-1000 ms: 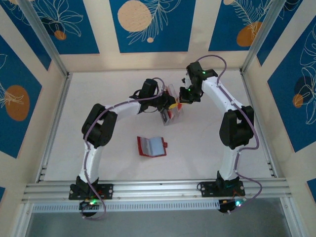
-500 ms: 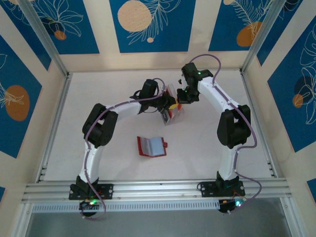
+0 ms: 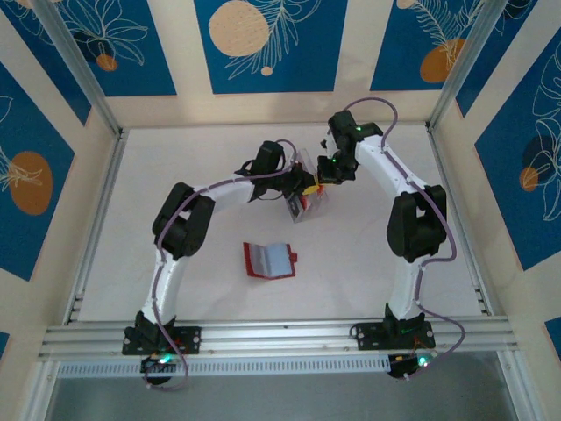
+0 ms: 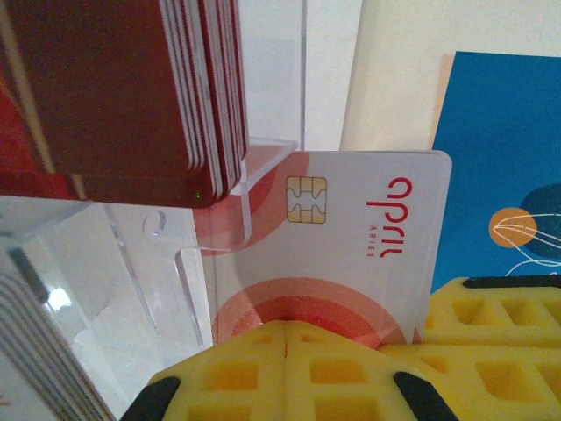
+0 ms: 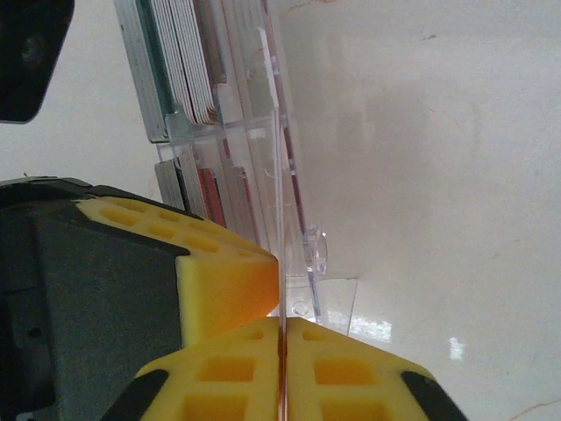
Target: Put the credit cards into the card holder
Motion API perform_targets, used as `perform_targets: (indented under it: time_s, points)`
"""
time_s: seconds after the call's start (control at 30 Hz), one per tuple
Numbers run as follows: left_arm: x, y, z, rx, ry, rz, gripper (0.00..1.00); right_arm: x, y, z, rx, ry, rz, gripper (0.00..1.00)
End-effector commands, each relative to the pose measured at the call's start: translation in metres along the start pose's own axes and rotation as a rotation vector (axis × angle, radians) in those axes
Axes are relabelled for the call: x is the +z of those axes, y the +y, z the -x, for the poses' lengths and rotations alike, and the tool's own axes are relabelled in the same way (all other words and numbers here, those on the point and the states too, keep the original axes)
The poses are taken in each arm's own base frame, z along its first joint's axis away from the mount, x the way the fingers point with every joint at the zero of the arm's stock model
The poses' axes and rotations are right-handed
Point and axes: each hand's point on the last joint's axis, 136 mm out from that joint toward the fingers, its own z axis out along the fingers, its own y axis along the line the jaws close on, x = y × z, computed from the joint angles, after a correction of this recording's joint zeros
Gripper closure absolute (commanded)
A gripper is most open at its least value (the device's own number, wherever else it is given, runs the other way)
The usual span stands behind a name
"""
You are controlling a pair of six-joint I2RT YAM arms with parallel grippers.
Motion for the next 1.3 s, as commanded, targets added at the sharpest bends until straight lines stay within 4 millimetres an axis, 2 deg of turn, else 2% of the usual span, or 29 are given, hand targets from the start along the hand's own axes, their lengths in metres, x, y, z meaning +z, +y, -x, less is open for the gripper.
perform_targets:
  time_s: [0.0,0.2,0.63,0.73,1.03,1.13,1.27]
  points:
    - [0.014,0.013,-0.005,-0.004,0.020,0.027,1.00,0.003,0.014,-0.009,0.023,0.057,0.075,0.88]
    - [0.015,0.023,-0.005,-0.010,0.021,0.050,1.00,-0.008,0.023,-0.007,0.061,0.052,0.183,0.86]
    - [0.015,0.036,-0.006,0.002,0.022,0.113,1.00,-0.022,0.032,-0.001,0.088,0.035,0.277,0.84]
    - [0.016,0.036,-0.006,0.007,0.022,0.115,1.00,-0.024,0.030,-0.001,0.094,0.031,0.265,0.85]
    - [0.014,0.031,-0.005,0.016,0.020,0.111,1.00,-0.027,0.009,-0.001,0.110,0.009,0.113,0.99]
    - [0.013,0.029,-0.006,0.025,0.019,0.116,1.00,-0.032,0.002,-0.001,0.115,-0.006,0.049,1.00]
    - [0.012,0.030,-0.005,0.025,0.019,0.123,1.00,-0.036,0.003,-0.001,0.110,-0.005,0.037,0.98]
